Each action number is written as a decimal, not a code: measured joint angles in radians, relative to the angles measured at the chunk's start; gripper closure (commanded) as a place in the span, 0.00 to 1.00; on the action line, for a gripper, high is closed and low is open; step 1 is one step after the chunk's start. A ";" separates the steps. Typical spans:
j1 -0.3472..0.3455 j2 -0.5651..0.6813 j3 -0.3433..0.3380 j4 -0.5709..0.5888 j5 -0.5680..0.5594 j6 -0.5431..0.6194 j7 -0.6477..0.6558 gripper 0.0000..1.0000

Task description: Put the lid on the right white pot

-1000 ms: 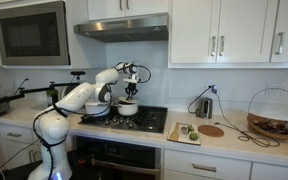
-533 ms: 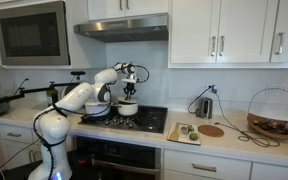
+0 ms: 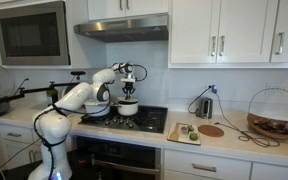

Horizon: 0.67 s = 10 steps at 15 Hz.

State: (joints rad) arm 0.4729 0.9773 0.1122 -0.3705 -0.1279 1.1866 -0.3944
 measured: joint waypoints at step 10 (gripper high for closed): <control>-0.001 0.000 -0.030 -0.001 -0.026 0.058 -0.054 0.94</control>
State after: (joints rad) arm 0.4715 0.9770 0.0823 -0.3711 -0.1537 1.2448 -0.4485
